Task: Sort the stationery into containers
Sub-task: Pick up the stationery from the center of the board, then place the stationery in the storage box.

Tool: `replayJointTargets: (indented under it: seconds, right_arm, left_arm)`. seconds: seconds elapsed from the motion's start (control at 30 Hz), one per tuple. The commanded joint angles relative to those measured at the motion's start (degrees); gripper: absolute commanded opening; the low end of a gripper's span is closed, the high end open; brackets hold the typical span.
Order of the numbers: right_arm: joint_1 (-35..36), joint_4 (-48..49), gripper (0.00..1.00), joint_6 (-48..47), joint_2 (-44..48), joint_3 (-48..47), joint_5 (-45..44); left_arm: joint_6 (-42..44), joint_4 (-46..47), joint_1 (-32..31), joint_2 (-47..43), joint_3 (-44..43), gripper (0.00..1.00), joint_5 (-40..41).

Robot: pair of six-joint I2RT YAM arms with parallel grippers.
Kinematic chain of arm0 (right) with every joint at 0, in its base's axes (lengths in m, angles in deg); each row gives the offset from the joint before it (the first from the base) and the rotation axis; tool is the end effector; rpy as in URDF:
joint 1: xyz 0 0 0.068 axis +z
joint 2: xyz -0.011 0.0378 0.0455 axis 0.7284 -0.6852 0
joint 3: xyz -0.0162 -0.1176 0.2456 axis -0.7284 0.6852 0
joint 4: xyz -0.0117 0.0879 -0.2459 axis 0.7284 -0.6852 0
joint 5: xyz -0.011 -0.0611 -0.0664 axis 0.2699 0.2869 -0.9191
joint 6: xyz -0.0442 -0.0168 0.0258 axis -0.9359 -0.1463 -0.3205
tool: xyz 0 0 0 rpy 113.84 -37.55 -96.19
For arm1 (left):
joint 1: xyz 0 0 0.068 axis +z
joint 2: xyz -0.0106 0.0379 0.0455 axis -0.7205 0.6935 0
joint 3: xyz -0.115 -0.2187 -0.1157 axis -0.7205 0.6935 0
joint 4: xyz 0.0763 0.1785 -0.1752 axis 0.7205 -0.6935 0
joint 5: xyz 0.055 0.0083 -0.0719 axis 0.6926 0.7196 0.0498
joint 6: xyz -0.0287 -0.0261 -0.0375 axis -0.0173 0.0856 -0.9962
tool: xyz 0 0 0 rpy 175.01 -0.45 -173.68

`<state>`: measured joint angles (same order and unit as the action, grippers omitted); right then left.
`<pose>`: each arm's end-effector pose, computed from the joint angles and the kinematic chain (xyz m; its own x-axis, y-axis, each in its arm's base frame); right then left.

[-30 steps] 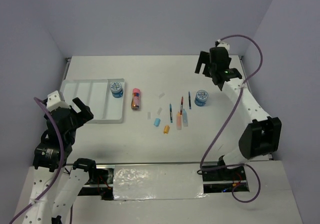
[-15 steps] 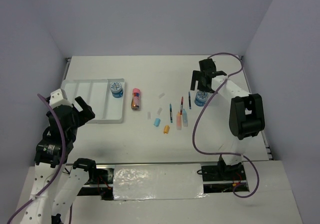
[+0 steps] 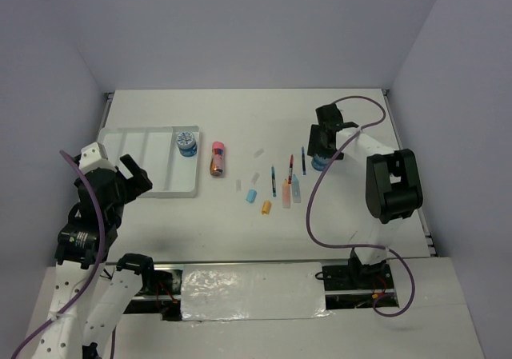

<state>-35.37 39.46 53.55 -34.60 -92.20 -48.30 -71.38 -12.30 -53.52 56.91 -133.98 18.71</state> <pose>0.3665 0.0658 0.1923 -0.8324 0.1331 -0.5379 0.1763 0.9839 -0.0294 0.1045 0.0004 0.3462 -0.1984 -0.4596 -0.8657 -0.3989 0.8446 -0.3570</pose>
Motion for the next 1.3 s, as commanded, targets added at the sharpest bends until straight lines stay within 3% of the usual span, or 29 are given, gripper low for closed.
replayJointTargets:
  seconds: [0.0,0.13,0.3,0.4,0.47,0.57,0.8,1.1,1.27]
  right_arm:
    - [0.5,1.7,0.51,0.5,4.0,0.8,-0.7]
    - [1.7,0.4,0.39,1.0,9.8,0.7,-4.2]
    - [11.5,-1.2,0.4,0.4,17.1,-5.4,-7.5]
    - [20.3,1.8,0.42,-1.1,15.9,-9.1,1.6]
    - [25.1,7.4,0.42,-0.5,12.7,-10.9,11.4]
    - [31.2,14.0,0.42,2.4,7.4,-13.7,15.8]
    - [39.2,29.6,0.45,2.2,-6.6,-22.2,18.5]
    - [42.2,16.8,0.47,-0.9,-27.8,-49.0,16.0]
    - [42.7,13.0,0.5,-1.1,-29.4,-50.6,9.9]
  left_arm:
    - [1.2,2.8,0.0,-0.2,0.1,0.99,-0.5]
    - [1.3,2.8,0.0,-0.1,0.2,0.99,-0.9]
    - [1.2,2.8,0.0,0.1,0.1,0.99,-0.8]
    - [0.8,2.6,0.2,-0.2,0.1,0.99,0.0]
    - [0.6,2.3,0.4,-0.6,0.0,0.99,0.5]
    - [0.1,2.1,0.8,-1.0,0.0,0.99,1.5]
    - [-0.3,1.5,1.3,-0.2,-0.4,0.99,2.3]
    - [-0.2,1.6,1.4,-0.2,-0.3,0.99,2.0]
    - [0.0,1.8,1.4,-0.2,-0.3,0.99,1.6]
